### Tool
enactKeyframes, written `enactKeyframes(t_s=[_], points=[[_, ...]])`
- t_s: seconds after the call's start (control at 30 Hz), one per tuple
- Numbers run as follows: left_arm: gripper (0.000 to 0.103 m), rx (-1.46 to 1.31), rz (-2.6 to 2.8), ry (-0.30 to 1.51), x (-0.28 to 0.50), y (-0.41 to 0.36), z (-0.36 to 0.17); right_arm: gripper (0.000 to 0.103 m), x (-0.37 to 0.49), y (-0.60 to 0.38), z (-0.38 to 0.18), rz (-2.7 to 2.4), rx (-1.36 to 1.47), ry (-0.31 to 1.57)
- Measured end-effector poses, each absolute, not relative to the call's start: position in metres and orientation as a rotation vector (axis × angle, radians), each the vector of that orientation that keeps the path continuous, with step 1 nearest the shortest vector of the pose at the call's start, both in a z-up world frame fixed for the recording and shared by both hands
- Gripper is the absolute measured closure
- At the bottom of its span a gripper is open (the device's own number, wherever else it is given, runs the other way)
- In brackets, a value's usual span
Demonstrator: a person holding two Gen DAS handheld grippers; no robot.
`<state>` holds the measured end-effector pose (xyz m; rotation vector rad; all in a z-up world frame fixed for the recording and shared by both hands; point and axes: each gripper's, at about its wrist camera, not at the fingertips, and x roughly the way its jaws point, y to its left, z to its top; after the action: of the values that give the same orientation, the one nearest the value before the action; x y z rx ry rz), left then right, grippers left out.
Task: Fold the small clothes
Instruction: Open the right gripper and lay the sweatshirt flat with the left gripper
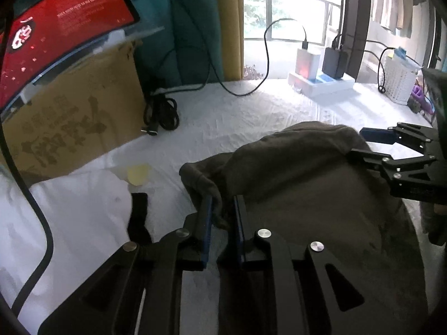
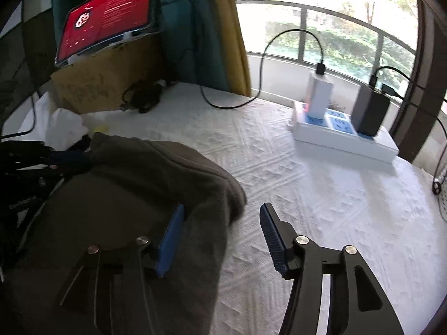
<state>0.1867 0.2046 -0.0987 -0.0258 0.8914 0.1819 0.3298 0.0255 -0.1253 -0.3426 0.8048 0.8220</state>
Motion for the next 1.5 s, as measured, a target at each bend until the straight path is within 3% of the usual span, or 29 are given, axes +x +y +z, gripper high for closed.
enactKeyframes(t_s=[0.07, 0.13, 0.23, 0.83, 1.5], points=[[0.085, -0.043, 0.179, 0.885, 0.181, 0.204, -0.094, 0.045, 0.329, 0.022, -0.125, 0.805, -0.346, 0.807], [0.07, -0.064, 0.162, 0.874, 0.172, 0.202, -0.089, 0.045, 0.326, 0.019, -0.124, 0.795, -0.343, 0.807], [0.062, -0.068, 0.136, 0.86, 0.159, 0.192, -0.082, 0.044, 0.32, 0.014, -0.121, 0.788, -0.331, 0.814], [0.061, -0.079, 0.118, 0.947, 0.107, 0.162, -0.115, 0.044, 0.263, -0.01, -0.123, 0.816, -0.321, 0.849], [0.06, -0.1, 0.109, 0.873, 0.059, 0.143, -0.107, 0.044, 0.212, -0.047, -0.13, 0.789, -0.329, 0.892]])
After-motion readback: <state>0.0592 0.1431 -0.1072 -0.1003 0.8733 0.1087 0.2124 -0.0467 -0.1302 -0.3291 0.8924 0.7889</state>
